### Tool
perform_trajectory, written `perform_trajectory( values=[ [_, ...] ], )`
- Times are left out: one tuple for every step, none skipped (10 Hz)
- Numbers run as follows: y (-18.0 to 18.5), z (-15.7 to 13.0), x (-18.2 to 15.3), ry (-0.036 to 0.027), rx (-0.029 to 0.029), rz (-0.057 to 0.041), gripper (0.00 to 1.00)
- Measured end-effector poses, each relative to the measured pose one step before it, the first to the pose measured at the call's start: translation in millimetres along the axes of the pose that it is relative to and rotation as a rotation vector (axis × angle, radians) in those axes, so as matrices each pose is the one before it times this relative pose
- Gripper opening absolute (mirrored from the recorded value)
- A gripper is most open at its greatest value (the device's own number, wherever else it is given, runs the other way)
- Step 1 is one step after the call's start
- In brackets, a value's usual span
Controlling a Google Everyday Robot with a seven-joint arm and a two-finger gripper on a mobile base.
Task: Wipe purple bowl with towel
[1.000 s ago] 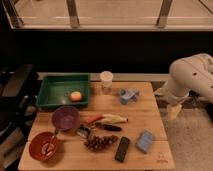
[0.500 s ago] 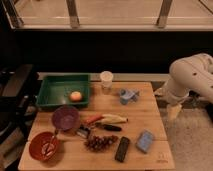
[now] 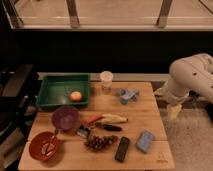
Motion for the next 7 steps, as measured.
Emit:
perform_trajectory(
  values=[
    [-1.17, -0.47, 0.42, 0.00324, 0.00455, 0.00065, 0.8],
    [-3.82, -0.78, 1.83, 0.00271, 0.01516, 0.0028, 0.8],
    [-10.88, 2.66, 2.64, -0.00426, 0.02382, 0.00456, 0.8],
    [-14.8, 5.07, -2.26, -0.01019, 0.0215, -0.00292, 0.8],
    [-19.64, 8.22, -2.25, -0.01347, 0.02385, -0.00227, 0.8],
    [-19.27, 8.85, -3.75, -0.01797, 0.02319, -0.00453, 0.8],
    [-18.91, 10.37, -8.66, -0.02497, 0.02285, -0.00966, 0.8]
  ],
)
